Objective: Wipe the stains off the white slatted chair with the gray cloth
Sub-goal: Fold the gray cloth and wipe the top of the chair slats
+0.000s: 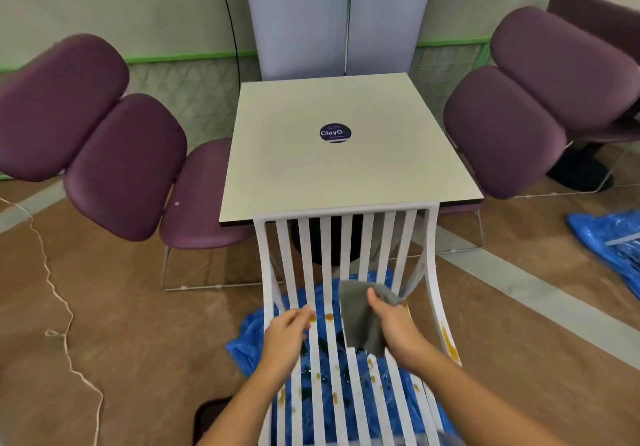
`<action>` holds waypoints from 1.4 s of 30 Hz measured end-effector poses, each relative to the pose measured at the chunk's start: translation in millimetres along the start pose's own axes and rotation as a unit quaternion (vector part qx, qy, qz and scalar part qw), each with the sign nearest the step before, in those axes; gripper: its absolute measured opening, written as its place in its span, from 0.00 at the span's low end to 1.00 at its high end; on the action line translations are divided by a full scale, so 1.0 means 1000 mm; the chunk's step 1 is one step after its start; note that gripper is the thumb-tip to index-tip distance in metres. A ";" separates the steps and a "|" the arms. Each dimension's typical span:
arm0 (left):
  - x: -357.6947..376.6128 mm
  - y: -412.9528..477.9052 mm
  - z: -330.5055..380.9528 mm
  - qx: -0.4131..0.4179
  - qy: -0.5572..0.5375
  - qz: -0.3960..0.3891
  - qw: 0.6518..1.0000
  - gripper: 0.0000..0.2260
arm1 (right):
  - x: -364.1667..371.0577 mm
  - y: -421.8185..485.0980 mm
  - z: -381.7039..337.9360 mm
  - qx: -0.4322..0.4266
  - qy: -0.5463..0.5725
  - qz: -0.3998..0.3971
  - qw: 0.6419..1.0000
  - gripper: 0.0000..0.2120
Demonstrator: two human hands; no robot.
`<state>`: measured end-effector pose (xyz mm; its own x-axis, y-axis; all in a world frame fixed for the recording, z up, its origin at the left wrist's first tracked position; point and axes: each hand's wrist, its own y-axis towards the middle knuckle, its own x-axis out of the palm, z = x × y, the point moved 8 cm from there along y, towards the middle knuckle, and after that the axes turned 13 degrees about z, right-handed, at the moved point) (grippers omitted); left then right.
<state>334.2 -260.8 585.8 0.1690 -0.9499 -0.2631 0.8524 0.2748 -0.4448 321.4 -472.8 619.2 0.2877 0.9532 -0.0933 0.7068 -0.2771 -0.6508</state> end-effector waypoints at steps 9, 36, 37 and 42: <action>-0.032 0.167 -0.121 -0.094 0.207 0.202 0.952 0.26 | -0.087 0.164 -0.094 -0.180 -0.019 0.262 0.948 0.13; 0.003 0.221 -0.158 0.037 0.181 0.231 0.955 0.16 | 0.278 0.210 -0.114 -0.560 -0.518 0.075 0.642 0.21; 0.003 0.221 -0.157 0.040 0.185 0.229 0.955 0.17 | 0.276 0.210 -0.113 -0.569 -0.519 0.062 0.635 0.21; 0.003 0.221 -0.159 0.043 0.193 0.230 0.953 0.15 | 0.198 0.230 -0.133 -0.552 -0.528 0.070 0.642 0.17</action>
<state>444.0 -179.5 350.4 0.3535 -0.6017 -0.7162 0.7729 0.6192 -0.1387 626.9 -364.1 551.2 0.2119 0.3000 -0.9301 0.9164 0.2695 0.2958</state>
